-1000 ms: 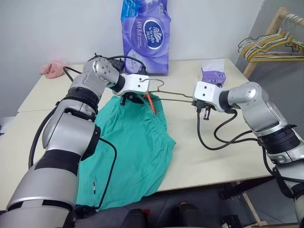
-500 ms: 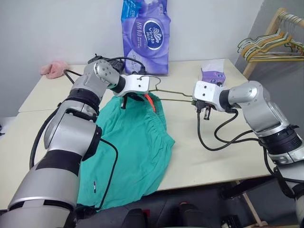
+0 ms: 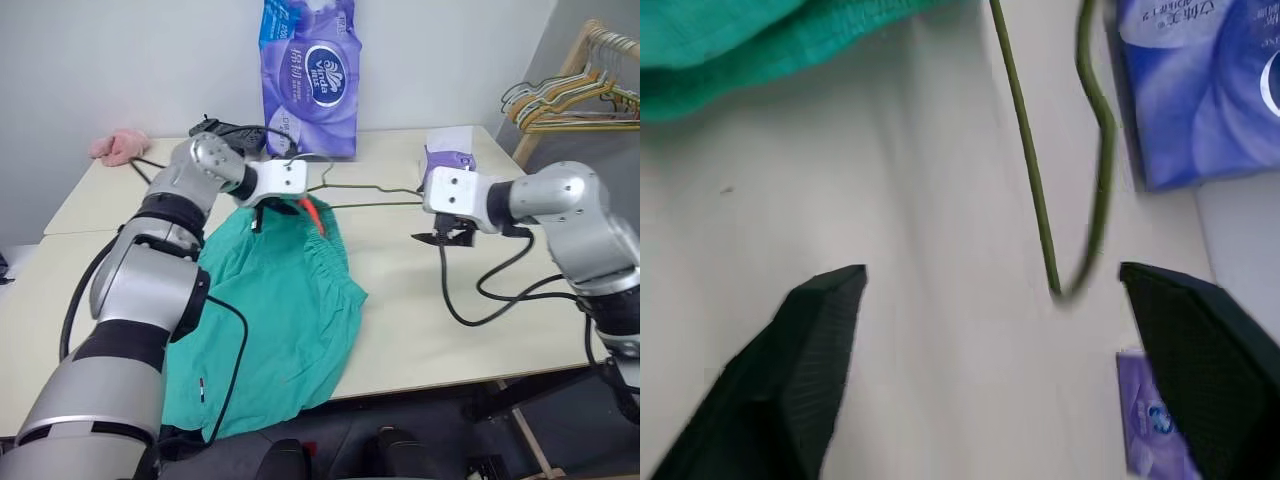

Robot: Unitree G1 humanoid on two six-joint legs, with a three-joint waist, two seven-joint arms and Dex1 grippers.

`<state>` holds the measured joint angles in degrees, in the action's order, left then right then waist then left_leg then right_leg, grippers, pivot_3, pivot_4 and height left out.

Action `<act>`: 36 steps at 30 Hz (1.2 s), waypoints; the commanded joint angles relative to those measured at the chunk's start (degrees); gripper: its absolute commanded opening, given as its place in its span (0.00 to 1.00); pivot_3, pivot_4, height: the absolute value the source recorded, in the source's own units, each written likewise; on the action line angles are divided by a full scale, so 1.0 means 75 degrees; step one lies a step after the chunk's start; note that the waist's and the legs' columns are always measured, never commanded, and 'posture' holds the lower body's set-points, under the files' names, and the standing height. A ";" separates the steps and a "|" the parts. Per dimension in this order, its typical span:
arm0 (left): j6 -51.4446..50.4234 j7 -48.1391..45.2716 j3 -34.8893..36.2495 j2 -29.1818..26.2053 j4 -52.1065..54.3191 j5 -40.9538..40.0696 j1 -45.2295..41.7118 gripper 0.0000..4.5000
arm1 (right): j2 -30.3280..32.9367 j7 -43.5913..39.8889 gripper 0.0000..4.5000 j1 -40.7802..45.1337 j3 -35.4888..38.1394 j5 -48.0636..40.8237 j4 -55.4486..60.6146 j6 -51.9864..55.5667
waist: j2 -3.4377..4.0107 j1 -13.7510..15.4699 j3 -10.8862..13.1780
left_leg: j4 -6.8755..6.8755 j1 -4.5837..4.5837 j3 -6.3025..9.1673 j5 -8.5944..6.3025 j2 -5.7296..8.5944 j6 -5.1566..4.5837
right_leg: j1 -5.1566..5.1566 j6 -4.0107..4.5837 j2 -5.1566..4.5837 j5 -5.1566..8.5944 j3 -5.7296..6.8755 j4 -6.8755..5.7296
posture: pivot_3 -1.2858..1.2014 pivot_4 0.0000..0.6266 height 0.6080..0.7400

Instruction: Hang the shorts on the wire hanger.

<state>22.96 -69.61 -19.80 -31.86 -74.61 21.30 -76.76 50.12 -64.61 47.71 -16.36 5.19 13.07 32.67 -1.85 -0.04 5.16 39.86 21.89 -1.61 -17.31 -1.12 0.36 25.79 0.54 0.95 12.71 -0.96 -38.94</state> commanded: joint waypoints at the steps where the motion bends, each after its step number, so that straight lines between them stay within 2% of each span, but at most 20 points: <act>1: 0.0109 0.0025 0.0037 -0.0262 0.0187 0.0064 0.0068 0.00 | 0.0270 -0.0069 1.00 0.0127 0.0601 -0.0286 0.0683 0.0628 | 0.0000 -0.0001 0.0000 | 0.0000 0.0000 0.0001 0.0000 -0.0001 0.0000 | 0.0000 0.0000 0.0000 0.0000 0.0002 0.0000 | 0.52 0.02 1.00; 4: 0.0217 0.0159 0.0117 -0.0400 0.0237 0.0016 0.0262 0.00 | 0.0303 0.0034 1.00 0.0061 0.0859 -0.0538 0.0984 0.1483 | 0.0000 -0.0002 -0.0001 | 0.0001 0.0000 0.0000 0.0000 -0.0001 0.0000 | -0.0001 0.0000 0.0000 0.0000 0.0001 0.0001 | 0.52 0.02 1.00; 5: 0.0183 0.0237 0.0338 -0.0390 0.0257 -0.0215 0.0321 0.00 | -0.0048 0.0232 1.00 -0.0131 0.1165 -0.0895 0.1205 0.2533 | -0.0002 -0.0002 -0.0002 | 0.0001 0.0001 0.0000 0.0000 -0.0001 0.0000 | 0.0000 0.0000 0.0000 0.0000 0.0001 0.0001 | 0.52 0.02 1.00; 9: -0.0222 0.0160 0.1067 -0.0273 0.0382 -0.0991 0.0456 0.00 | -0.1674 0.1076 1.00 -0.1210 0.2026 -0.1873 0.1771 0.5332 | -0.0088 -0.0006 -0.0066 | 0.0010 0.0004 0.0015 0.0000 -0.0053 0.0001 | -0.0006 0.0002 -0.0002 0.0001 -0.0003 -0.0002 | 0.51 0.02 1.00; 11: -0.0343 0.0103 0.1143 -0.0268 0.0465 -0.1066 0.0503 0.00 | -0.2541 0.1476 1.00 -0.1452 0.2428 -0.2182 0.1806 0.6385 | -0.0087 -0.0009 -0.0070 | 0.0012 0.0006 0.0020 0.0001 -0.0055 0.0002 | -0.0006 0.0003 -0.0002 0.0000 -0.0001 -0.0006 | 0.51 0.02 1.00; 14: -0.0380 0.0067 0.1130 -0.0307 0.0628 -0.1065 0.0624 0.00 | -0.4552 0.2050 1.00 -0.1882 0.3249 -0.2631 0.1452 0.7776 | -0.0077 -0.0009 -0.0102 | 0.0011 0.0006 0.0015 0.0001 -0.0048 0.0002 | -0.0004 0.0003 -0.0005 0.0000 0.0000 -0.0010 | 0.52 0.02 1.00; 16: -0.0434 0.0018 0.1126 -0.0333 0.0735 -0.1097 0.0679 0.00 | -0.5565 0.2520 1.00 -0.2152 0.3642 -0.2860 0.1054 0.7977 | -0.0074 -0.0011 -0.0140 | 0.0006 0.0006 0.0023 0.0001 -0.0048 0.0002 | -0.0004 0.0004 -0.0001 0.0001 0.0003 -0.0007 | 0.52 0.02 1.00; 19: -0.0525 -0.0081 0.1145 -0.0379 0.0887 -0.1149 0.0707 0.00 | -0.6480 0.3102 1.00 -0.2162 0.4307 -0.3573 0.0686 0.7977 | -0.0072 -0.0001 -0.0142 | 0.0006 0.0006 0.0022 0.0001 -0.0047 0.0002 | -0.0003 0.0004 -0.0003 0.0000 0.0003 -0.0009 | 0.53 0.02 1.00; 23: -0.0621 -0.0098 0.1128 -0.0437 0.1013 -0.1181 0.0732 0.00 | -0.6821 0.3999 1.00 -0.2358 0.4522 -0.4862 0.0374 0.7977 | -0.0071 0.0020 -0.0152 | 0.0007 0.0008 0.0023 0.0000 -0.0043 0.0002 | -0.0005 0.0003 -0.0007 0.0001 0.0012 -0.0006 | 0.54 0.03 1.00; 31: -0.0713 -0.0088 0.1108 -0.0473 0.1134 -0.1193 0.0779 0.00 | -0.7478 0.5848 1.00 -0.2484 0.4402 -0.5766 -0.0224 0.7977 | -0.0070 -0.0009 -0.0168 | 0.0004 0.0007 0.0026 0.0000 -0.0047 0.0001 | -0.0006 0.0003 -0.0005 0.0001 -0.0002 -0.0006 | 0.54 0.03 1.00; 36: -0.0748 -0.0086 0.1117 -0.0480 0.1183 -0.1206 0.0796 0.00 | -0.7954 0.6724 1.00 -0.2236 0.4661 -0.5723 -0.0628 0.7977 | -0.0071 -0.0004 -0.0172 | 0.0004 0.0008 0.0030 0.0000 -0.0048 0.0001 | -0.0006 0.0002 -0.0005 0.0001 -0.0002 -0.0006 | 0.54 0.03 1.00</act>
<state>17.50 -70.57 -12.93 -34.58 -67.88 13.56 -70.05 -8.47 -16.05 28.67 16.98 -37.01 8.33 92.06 -2.38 -0.07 3.87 39.89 21.96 -1.38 -17.31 -1.47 0.37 25.74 0.56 0.91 12.72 -0.98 -38.99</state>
